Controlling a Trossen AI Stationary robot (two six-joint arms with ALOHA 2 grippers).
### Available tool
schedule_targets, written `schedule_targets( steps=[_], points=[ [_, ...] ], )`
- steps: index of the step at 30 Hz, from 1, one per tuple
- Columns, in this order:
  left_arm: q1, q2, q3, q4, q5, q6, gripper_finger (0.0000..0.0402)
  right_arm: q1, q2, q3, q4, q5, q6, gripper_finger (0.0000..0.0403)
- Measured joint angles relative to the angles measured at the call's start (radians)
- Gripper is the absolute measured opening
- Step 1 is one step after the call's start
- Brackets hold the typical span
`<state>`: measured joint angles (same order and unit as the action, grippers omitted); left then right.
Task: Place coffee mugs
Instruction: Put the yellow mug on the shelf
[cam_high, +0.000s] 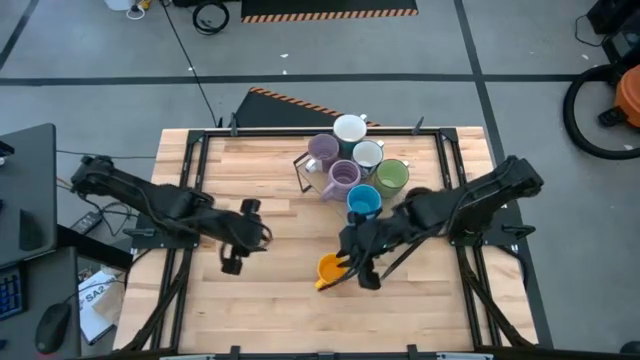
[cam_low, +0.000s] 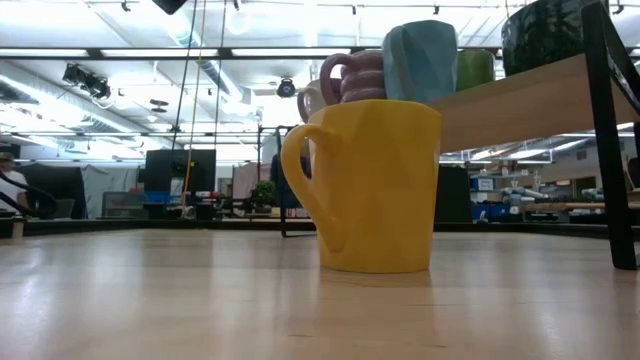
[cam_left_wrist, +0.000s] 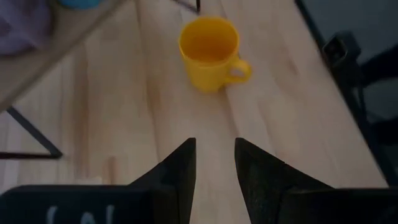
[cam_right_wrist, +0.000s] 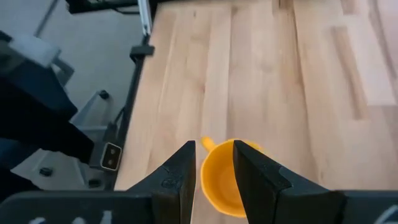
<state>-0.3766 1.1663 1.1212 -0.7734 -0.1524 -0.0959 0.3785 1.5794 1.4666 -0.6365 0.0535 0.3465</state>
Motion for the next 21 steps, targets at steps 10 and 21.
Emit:
schedule_targets(
  steps=[10,21],
  points=[
    [0.077,-0.178,-0.133,0.118,0.000,-0.024,0.0116,0.055,0.139,0.016,-0.024,-0.013,0.044,0.0156],
    [0.128,-0.273,-0.231,0.173,0.001,-0.065,0.0116,0.055,0.361,0.270,-0.216,0.053,-0.044,0.0202]
  ],
)
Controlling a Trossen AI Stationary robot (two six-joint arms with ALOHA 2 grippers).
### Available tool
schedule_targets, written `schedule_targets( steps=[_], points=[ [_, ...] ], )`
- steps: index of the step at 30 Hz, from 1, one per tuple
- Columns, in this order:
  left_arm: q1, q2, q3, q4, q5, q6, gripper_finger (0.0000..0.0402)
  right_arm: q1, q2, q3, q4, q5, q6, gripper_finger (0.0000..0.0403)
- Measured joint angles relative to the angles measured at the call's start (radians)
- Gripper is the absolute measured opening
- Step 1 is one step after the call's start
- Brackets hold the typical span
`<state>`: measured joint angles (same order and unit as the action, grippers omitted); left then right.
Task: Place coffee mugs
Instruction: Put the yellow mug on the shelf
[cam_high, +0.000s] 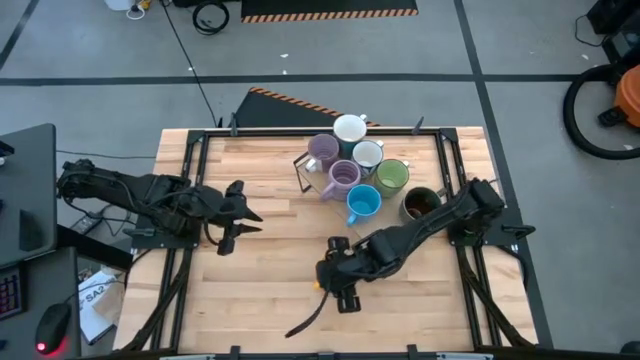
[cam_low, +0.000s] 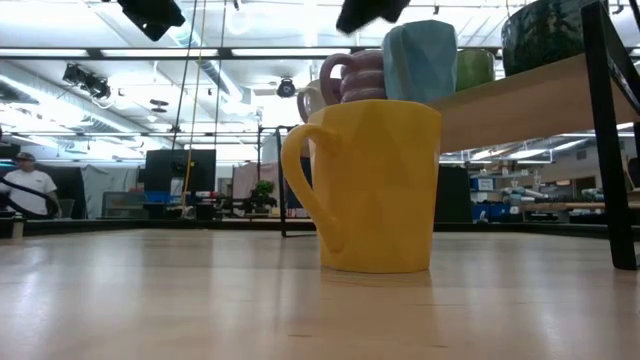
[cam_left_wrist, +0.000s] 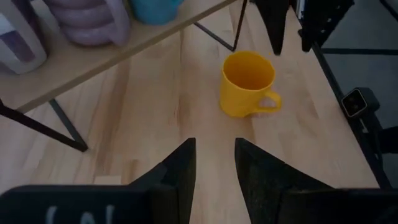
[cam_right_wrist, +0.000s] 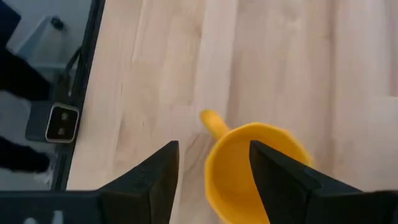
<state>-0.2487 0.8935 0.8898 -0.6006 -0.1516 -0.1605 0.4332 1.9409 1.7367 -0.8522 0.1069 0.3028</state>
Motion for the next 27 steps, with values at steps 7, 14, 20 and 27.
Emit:
schedule_targets(
  steps=[7,14,20,27],
  points=[
    [0.021,-0.026,0.000,-0.002,0.000,0.015,0.0116,-0.017,0.081,0.001,-0.004,-0.055,0.002,0.0197],
    [0.042,-0.079,0.000,-0.003,0.000,0.010,0.0116,-0.019,0.156,0.001,-0.020,-0.064,-0.014,0.0194],
    [0.045,-0.100,0.000,-0.015,-0.001,0.007,0.0116,-0.022,0.195,-0.003,-0.030,-0.074,-0.010,0.0168],
    [0.045,-0.103,0.000,-0.008,0.000,0.007,0.0116,-0.032,0.202,-0.011,-0.044,-0.075,-0.015,0.0121]
  ],
)
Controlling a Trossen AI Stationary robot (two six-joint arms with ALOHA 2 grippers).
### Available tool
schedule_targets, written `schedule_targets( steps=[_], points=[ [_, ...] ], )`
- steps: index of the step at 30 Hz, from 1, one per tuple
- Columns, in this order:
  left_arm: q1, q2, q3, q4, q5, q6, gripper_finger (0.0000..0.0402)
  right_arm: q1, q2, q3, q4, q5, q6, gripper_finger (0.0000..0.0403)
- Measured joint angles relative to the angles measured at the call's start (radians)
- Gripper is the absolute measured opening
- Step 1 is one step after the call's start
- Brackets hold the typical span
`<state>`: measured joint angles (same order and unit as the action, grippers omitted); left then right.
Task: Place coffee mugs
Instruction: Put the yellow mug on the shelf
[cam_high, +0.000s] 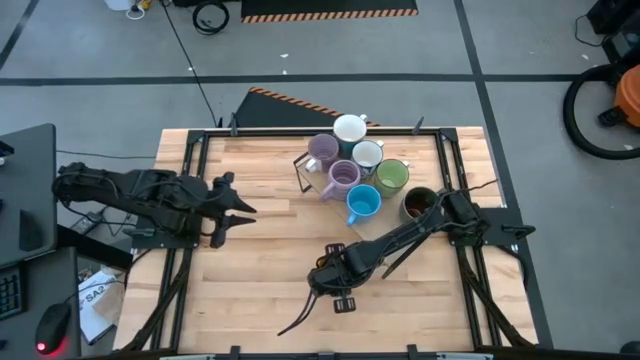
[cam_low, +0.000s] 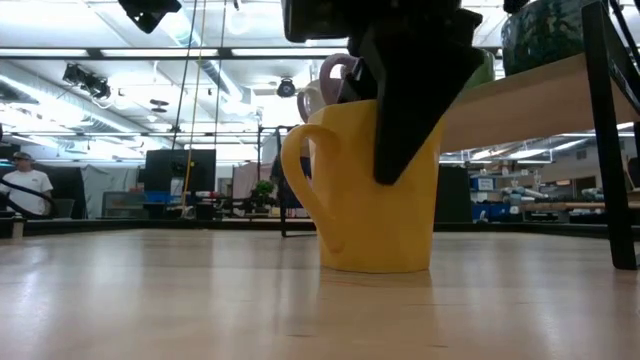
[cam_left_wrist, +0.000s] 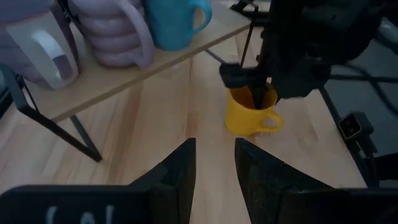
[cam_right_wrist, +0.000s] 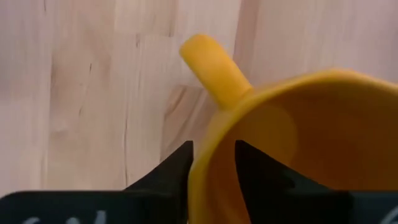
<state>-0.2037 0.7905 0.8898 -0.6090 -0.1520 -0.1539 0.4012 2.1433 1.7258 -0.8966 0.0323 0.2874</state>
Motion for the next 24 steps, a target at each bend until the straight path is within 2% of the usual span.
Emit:
schedule_targets(
  steps=[10,17,24],
  points=[
    [0.000,-0.021,0.000,0.010,0.000,-0.010,0.0116,-0.006,-0.004,-0.001,-0.018,-0.008,-0.021,0.0039],
    [0.000,-0.020,0.000,0.006,0.000,0.008,0.0116,-0.006,-0.005,0.006,-0.034,-0.019,-0.020,0.0040],
    [0.000,-0.020,0.000,0.005,-0.004,0.011,0.0116,-0.006,-0.002,0.089,-0.120,-0.033,-0.020,0.0036]
  ],
)
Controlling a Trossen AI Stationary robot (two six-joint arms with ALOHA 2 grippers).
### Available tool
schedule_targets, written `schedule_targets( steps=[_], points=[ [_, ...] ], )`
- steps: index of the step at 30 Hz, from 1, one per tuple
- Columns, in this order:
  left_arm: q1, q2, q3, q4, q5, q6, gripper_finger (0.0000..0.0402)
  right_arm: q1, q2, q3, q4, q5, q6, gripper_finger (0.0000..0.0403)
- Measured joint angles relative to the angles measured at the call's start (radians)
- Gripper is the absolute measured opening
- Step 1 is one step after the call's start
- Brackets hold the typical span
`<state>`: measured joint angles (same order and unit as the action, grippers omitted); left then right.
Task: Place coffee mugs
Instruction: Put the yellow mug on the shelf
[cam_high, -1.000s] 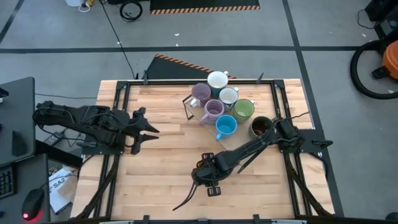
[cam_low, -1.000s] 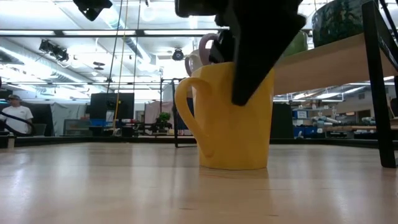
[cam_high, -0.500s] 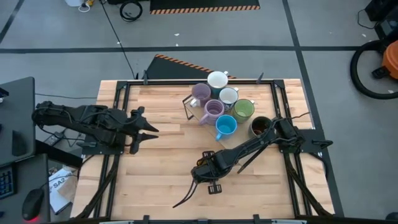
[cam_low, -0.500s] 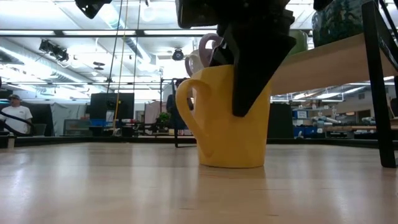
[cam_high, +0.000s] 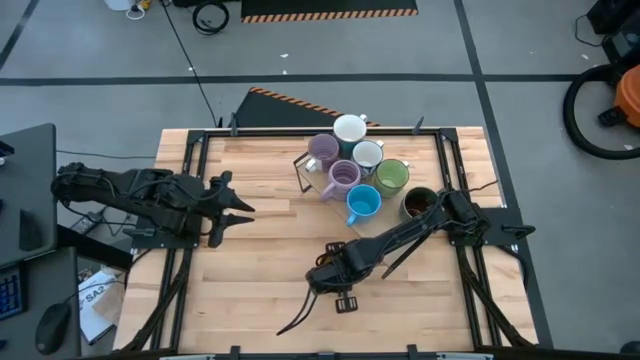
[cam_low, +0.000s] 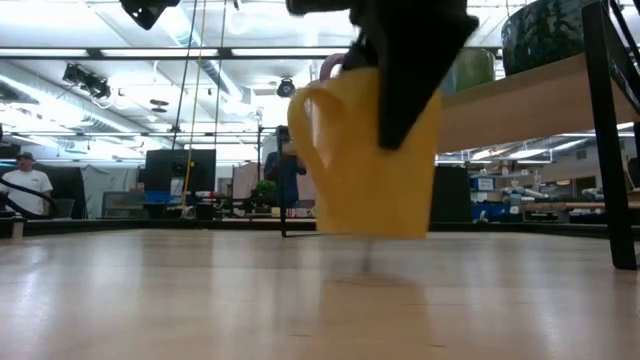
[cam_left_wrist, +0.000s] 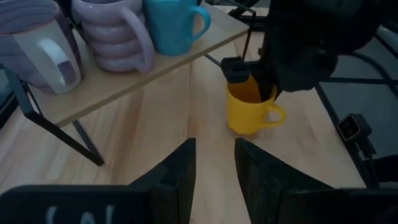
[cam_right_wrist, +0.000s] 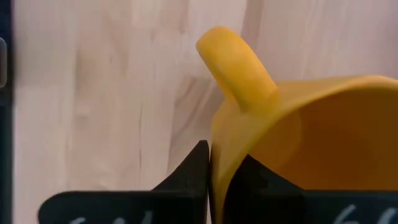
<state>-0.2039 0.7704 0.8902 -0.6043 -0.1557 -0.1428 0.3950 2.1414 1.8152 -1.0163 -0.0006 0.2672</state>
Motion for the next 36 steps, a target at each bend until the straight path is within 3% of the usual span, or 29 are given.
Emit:
schedule_targets(
  steps=[6,15,20,36],
  points=[
    [0.000,0.000,0.000,-0.023,0.000,0.008,0.0116,0.016,-0.016,0.019,-0.092,0.024,0.040,0.0037],
    [0.000,-0.006,0.000,-0.020,0.000,0.024,0.0117,0.074,-0.149,0.021,-0.165,0.051,0.064,0.0037],
    [0.000,-0.005,0.000,-0.020,-0.008,0.024,0.0116,0.094,-0.224,0.021,-0.306,0.090,0.087,0.0037],
    [0.000,-0.005,0.000,0.022,-0.035,-0.003,0.0117,0.099,-0.418,0.021,-0.506,0.191,0.069,0.0037]
  ],
)
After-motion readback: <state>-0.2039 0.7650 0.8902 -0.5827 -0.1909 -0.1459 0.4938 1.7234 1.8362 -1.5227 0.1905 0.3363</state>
